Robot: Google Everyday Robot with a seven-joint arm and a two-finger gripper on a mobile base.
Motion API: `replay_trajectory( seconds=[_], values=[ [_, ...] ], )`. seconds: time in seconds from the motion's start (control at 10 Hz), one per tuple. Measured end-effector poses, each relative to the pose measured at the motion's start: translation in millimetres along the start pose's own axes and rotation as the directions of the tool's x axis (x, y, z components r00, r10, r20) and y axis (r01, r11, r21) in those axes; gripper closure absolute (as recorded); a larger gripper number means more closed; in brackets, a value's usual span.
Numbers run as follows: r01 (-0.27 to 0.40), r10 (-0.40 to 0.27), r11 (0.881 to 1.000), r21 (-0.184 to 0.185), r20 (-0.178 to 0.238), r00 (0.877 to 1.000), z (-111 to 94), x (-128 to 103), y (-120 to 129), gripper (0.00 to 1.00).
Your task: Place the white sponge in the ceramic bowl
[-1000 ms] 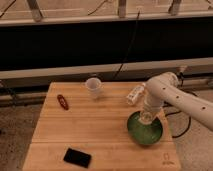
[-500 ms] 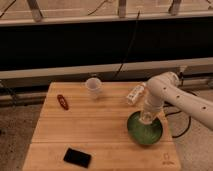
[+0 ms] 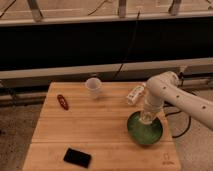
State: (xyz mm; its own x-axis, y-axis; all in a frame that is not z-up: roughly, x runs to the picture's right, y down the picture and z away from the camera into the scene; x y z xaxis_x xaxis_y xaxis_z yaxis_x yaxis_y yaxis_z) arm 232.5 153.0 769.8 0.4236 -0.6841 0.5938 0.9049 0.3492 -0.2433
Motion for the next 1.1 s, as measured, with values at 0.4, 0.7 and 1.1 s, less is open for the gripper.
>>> replay_trajectory(
  seconds=[0.4,0.7,1.1],
  values=[
    [0.010,-0.010,1.000,0.013,0.003,1.000,-3.6,0.1,1.5,0.37],
    [0.012,-0.012,1.000,0.029,0.011,1.000,-6.3,0.6,4.0,0.20],
    [-0.004,0.003,0.999,0.035,0.023,1.000,-5.8,2.1,9.8,0.20]
  ],
)
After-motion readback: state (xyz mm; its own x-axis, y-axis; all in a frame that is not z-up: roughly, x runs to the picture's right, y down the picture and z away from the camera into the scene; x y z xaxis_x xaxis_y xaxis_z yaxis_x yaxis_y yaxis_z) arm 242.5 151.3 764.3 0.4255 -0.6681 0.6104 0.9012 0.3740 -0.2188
